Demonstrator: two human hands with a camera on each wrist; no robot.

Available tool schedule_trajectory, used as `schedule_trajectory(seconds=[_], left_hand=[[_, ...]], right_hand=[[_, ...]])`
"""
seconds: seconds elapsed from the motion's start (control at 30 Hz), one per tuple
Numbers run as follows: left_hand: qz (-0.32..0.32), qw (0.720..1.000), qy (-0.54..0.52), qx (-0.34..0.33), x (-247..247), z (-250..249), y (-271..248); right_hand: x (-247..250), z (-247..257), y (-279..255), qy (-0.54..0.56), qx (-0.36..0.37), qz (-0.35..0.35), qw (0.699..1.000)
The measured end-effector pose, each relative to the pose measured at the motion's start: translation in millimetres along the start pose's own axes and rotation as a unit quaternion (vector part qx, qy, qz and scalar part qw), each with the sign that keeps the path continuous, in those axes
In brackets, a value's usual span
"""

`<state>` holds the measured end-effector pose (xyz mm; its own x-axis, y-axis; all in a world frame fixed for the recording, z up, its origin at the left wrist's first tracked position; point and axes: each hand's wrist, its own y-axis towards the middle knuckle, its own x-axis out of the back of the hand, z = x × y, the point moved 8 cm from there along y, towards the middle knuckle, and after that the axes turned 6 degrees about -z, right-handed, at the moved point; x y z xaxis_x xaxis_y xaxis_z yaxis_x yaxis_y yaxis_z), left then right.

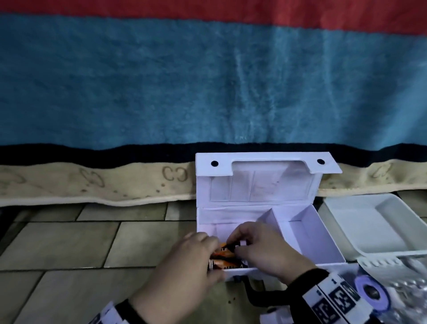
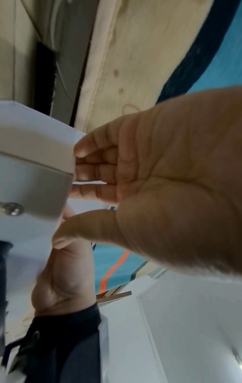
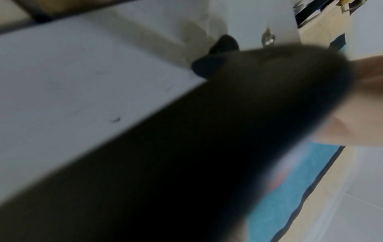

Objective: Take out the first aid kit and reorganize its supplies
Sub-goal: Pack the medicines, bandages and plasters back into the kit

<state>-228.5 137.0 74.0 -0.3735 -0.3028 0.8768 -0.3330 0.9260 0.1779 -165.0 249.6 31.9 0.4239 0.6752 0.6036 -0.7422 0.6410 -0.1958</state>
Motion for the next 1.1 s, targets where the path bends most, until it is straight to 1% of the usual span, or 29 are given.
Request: schedule_trajectory(seconds=[0.03,0.1,0.2,0.27,0.37,0.43,0.47,0.5,0.53,0.57,0.6,0.67,0.7,0.73,0.8,0.87,0.93,1.1], left_hand=[[0.004,1.0,0.009,-0.008,-3,2,0],[0.012,1.0,-0.004,-0.001,-9,9,0],[0.016,1.0,-0.008,-0.017,-20,11,0],[0.0,0.999,-0.039,0.002,-20,14,-2],[-0.034,0.999,-0.028,0.005,-18,10,-3],[0.004,1.0,-0.013,0.002,-23,15,-10],[-0.056,0.997,0.044,-0.037,-23,18,-9],[-0.058,0.996,0.04,-0.051,-29,16,-11],[-0.051,0.998,0.014,-0.039,-29,16,-12],[-0.041,0.998,-0.043,-0.002,-29,20,-13],[-0.004,0.995,-0.092,0.046,-30,21,-11],[0.027,0.998,-0.033,0.056,-34,22,-10],[0.032,0.998,-0.017,0.05,-38,22,-10],[0.029,0.999,0.025,0.016,-41,20,-10],[0.046,0.995,0.09,-0.003,-35,9,-11],[0.041,0.987,0.15,-0.027,-33,2,-11],[0.037,0.987,0.159,-0.014,-29,2,-11],[0.04,0.984,0.17,-0.026,-36,3,-10]], right_hand=[[-1,1,1,-0.005,0.006,0.005,1.0],[-3,2,1,0.004,0.013,0.016,1.0],[-6,3,1,-0.006,0.023,0.024,0.999],[-4,-1,1,0.008,0.013,0.01,1.0],[4,-7,3,0.053,-0.003,-0.036,0.998],[5,-8,4,0.053,-0.001,-0.037,0.998],[4,-8,4,0.043,-0.001,-0.032,0.999],[4,-8,5,0.03,0.0,-0.032,0.999],[4,-7,5,0.017,0.001,-0.032,0.999],[4,-7,5,0.005,0.0,-0.031,1.0],[3,-7,5,-0.005,0.002,-0.027,1.0],[0,-5,5,-0.036,0.011,-0.016,0.999],[-2,-4,4,-0.049,0.016,-0.005,0.999],[-5,-3,3,-0.062,0.021,0.008,0.998],[-11,-1,3,-0.097,0.038,0.03,0.994],[-12,2,3,-0.124,0.047,0.037,0.99],[-11,4,2,-0.133,0.051,0.039,0.989],[-13,7,2,-0.14,0.062,0.049,0.987]])
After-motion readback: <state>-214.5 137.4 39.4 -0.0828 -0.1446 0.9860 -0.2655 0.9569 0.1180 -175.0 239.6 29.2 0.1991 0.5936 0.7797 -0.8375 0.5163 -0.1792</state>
